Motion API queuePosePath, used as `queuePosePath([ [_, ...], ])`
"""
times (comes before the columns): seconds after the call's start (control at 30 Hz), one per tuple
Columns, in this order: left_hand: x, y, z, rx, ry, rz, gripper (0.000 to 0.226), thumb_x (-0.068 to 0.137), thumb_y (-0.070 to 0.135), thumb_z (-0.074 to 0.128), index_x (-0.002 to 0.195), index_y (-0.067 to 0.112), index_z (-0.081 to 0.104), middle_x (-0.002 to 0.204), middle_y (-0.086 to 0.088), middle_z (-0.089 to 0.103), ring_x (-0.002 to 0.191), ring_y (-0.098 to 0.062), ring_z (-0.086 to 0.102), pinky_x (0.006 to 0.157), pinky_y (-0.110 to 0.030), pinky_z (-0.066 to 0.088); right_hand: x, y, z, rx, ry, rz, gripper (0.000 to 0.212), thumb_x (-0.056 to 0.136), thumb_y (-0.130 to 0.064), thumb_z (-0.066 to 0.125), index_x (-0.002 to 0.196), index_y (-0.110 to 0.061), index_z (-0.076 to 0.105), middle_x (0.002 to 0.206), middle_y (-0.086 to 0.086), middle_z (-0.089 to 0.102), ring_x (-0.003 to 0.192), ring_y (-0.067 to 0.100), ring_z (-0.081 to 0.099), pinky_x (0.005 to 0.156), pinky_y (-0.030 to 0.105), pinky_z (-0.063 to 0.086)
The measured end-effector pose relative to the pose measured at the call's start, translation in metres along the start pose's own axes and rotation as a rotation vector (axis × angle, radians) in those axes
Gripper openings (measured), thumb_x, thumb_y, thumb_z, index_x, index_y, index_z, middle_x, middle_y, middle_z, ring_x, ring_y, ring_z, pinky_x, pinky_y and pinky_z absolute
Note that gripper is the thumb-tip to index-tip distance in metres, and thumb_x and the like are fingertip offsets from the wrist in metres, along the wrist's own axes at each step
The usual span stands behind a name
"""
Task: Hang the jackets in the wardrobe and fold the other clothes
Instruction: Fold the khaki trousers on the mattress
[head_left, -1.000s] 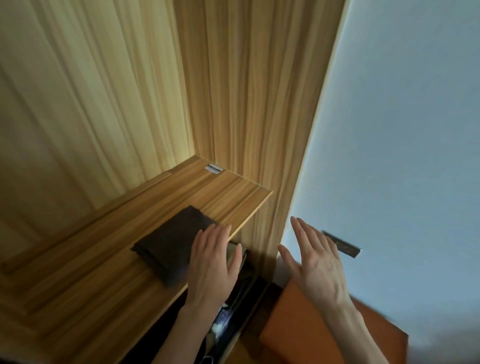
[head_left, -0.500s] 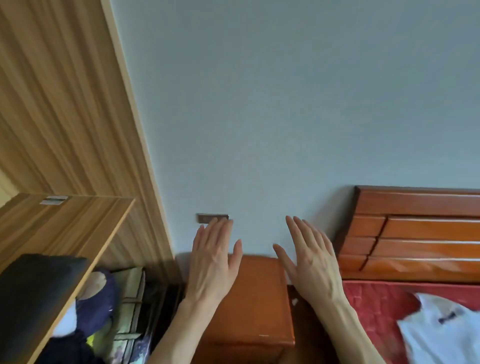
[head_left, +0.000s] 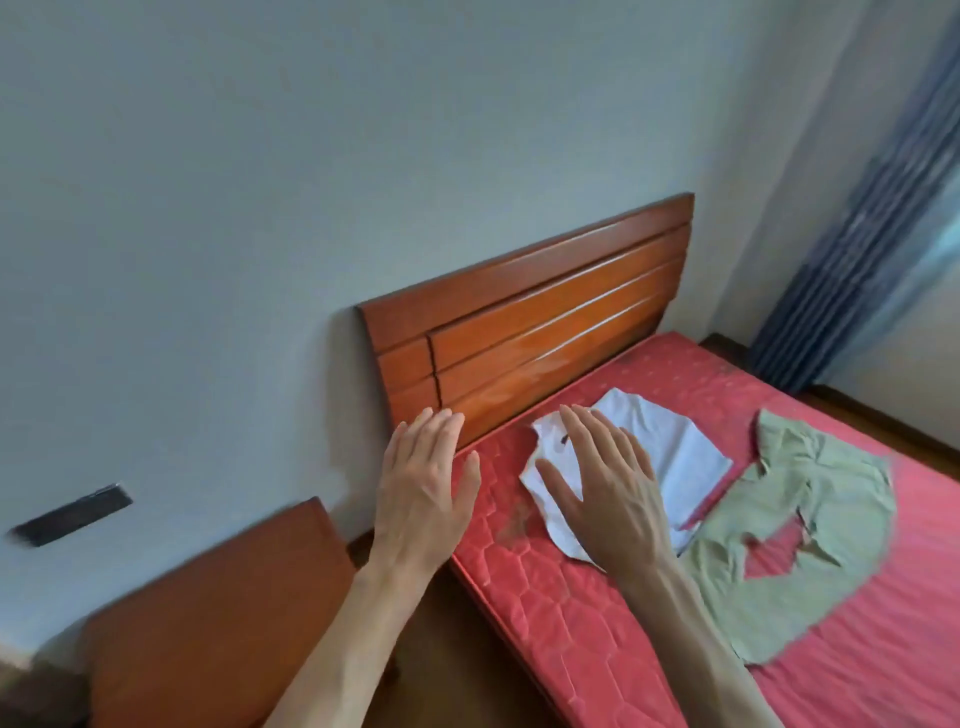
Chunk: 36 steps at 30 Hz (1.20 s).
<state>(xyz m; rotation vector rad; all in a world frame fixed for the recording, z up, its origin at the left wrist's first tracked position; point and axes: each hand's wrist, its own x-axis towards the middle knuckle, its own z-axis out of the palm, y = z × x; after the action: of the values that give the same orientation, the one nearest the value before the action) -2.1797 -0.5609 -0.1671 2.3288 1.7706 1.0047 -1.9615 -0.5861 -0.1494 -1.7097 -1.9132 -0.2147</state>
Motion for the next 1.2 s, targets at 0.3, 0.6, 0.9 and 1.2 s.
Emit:
queuePosePath([
  [0.3,0.016,0.147,0.100,-0.180,-0.117,0.327,0.053,0.109,0.047,0.040,0.150,0.016,0.051,0.155,-0.001,0.052,0.152,-0.016,0.035,0.127,-0.045,0.026,-0.075,0.141,-0.075,-0.171,0.110,0.308,0.064,0.103,-0.057,0.046,0.151,-0.016,0.051,0.155,0.001,0.053,0.147,0.021,0.044,0.121,0.044,0.035],
  [0.6,0.024,0.251,0.179,-0.300,-0.214,0.519,0.048,0.106,0.040,0.045,0.143,0.012,0.058,0.144,-0.005,0.061,0.146,-0.021,0.044,0.121,-0.049,0.035,-0.131,0.226,-0.116,-0.279,0.120,0.556,0.065,0.103,-0.059,0.041,0.154,-0.018,0.046,0.156,0.000,0.050,0.149,0.019,0.040,0.124,0.039,0.029],
  [0.9,0.078,0.286,0.257,-0.318,-0.290,0.642,0.050,0.104,0.041,0.042,0.141,0.012,0.059,0.142,-0.006,0.062,0.141,-0.024,0.050,0.121,-0.046,0.036,-0.111,0.288,-0.103,-0.287,0.157,0.768,0.069,0.104,-0.065,0.032,0.155,-0.019,0.044,0.156,0.000,0.050,0.148,0.019,0.041,0.123,0.041,0.031],
  [1.2,0.143,0.332,0.336,-0.410,-0.325,0.727,0.047,0.102,0.037,0.044,0.139,0.012,0.059,0.139,-0.006,0.065,0.137,-0.027,0.054,0.116,-0.052,0.042,-0.083,0.358,-0.090,-0.307,0.224,0.988,0.067,0.105,-0.063,0.041,0.156,-0.021,0.041,0.156,0.002,0.051,0.147,0.020,0.042,0.122,0.040,0.029],
])
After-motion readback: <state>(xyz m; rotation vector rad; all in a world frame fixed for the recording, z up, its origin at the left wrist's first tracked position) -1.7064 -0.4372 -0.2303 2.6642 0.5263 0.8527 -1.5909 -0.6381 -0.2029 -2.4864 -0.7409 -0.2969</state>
